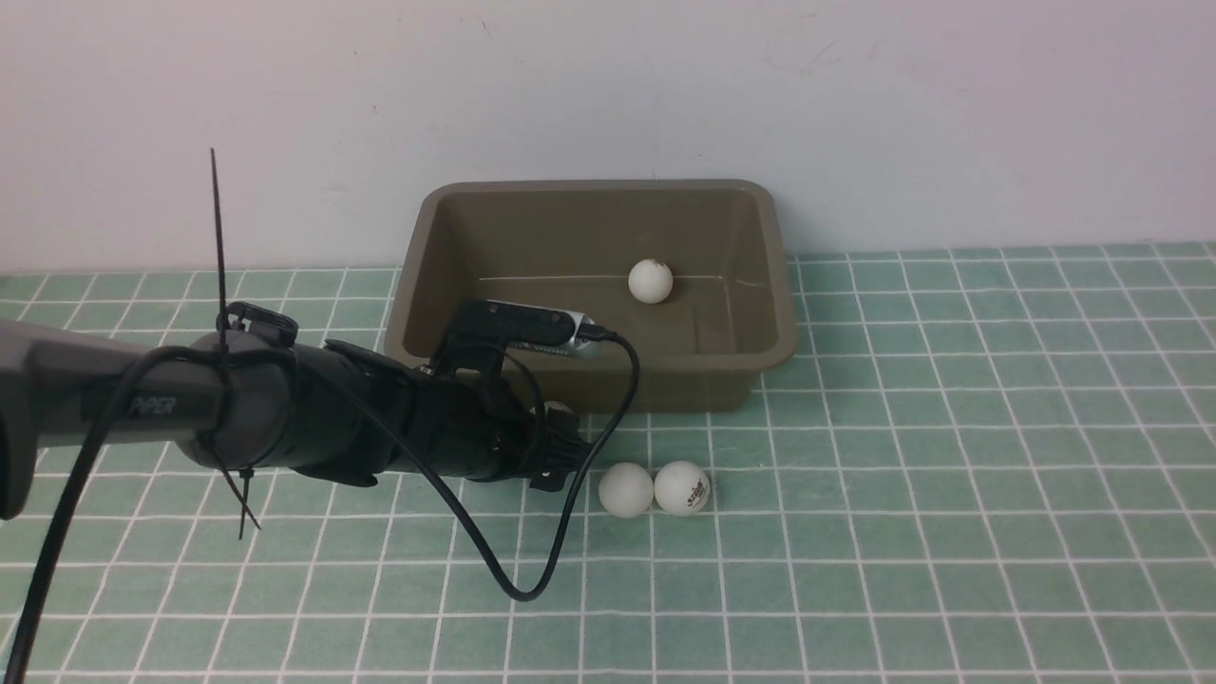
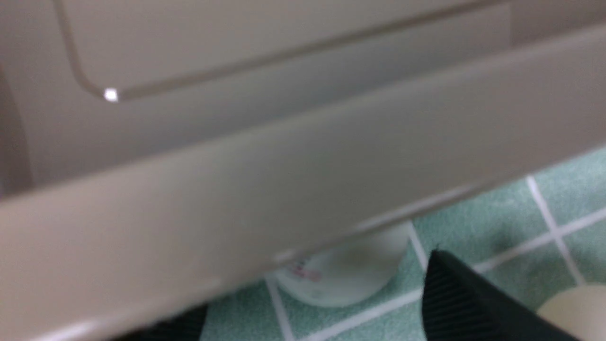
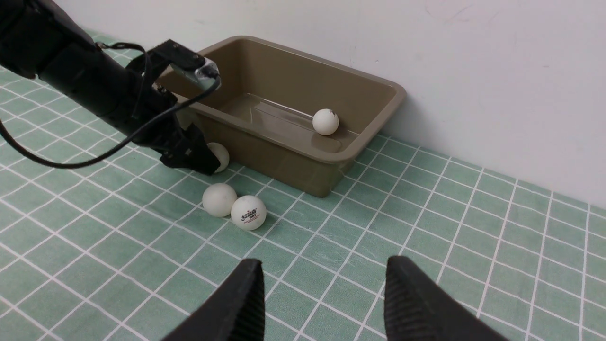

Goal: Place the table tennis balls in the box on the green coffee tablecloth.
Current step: 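Reach for and grasp a ping pong ball on the table beside the basket, then drop the ball into the bin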

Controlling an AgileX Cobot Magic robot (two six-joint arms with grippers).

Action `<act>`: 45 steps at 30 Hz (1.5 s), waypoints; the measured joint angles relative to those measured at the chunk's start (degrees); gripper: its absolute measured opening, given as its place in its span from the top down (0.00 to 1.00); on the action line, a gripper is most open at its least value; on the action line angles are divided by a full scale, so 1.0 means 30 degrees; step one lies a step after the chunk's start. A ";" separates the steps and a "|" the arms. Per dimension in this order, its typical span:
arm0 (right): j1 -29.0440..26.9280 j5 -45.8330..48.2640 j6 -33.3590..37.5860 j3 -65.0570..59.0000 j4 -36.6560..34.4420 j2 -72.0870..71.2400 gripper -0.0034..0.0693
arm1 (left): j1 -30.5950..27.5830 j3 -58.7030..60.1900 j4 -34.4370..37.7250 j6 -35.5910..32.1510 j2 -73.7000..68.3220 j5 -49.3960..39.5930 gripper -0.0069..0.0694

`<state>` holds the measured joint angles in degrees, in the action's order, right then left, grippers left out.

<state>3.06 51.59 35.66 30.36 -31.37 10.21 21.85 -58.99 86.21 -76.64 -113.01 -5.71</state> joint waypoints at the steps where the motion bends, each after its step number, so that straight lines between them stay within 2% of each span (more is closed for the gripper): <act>1: 0.0000 0.0000 0.0000 0.0000 0.0000 0.0000 0.50 | 0.0000 -0.0025 0.0142 -0.0074 -0.0094 -0.0027 0.18; 9: 0.0000 0.0000 0.0000 0.0000 -0.0034 0.0000 0.50 | 0.0000 -0.0134 0.0618 -0.0074 -0.0152 -0.0165 0.19; 11: 0.0000 -0.0004 0.0066 0.0000 -0.0034 0.0000 0.50 | -0.0017 -0.0141 0.0645 -0.0074 -0.0190 -0.0165 0.25; 15: 0.0000 -0.0168 0.0457 0.0000 -0.0034 0.0000 0.50 | -0.0017 -0.0141 0.0645 -0.0173 -0.0214 -0.0540 0.51; 16: 0.0000 -0.0308 0.0506 0.0000 -0.0034 0.0000 0.50 | -0.0017 -0.0141 0.0645 -0.0393 -0.0214 -0.1182 0.52; 22: 0.0000 -0.0813 0.0523 0.0000 -0.0034 0.0000 0.50 | -0.0017 -0.0079 0.0508 -0.1330 0.0818 -0.2959 0.51; 32: 0.0000 -0.0906 0.0543 0.0000 -0.0034 0.0000 0.50 | -0.0017 -0.0017 0.0466 -0.1953 0.4691 -0.4160 0.51; 40: 0.0000 -0.0966 0.0556 0.0000 -0.0034 0.0000 0.50 | 0.0000 -0.0017 0.0466 -0.2723 0.5085 -0.4000 0.51; 45: 0.0000 -0.0985 0.0556 0.0000 -0.0034 0.0000 0.50 | 0.0000 -0.0202 0.1490 -0.4792 0.5049 -0.2481 0.51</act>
<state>3.06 48.63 37.33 30.36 -31.48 10.21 21.84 -59.60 90.68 -91.02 -97.86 -13.15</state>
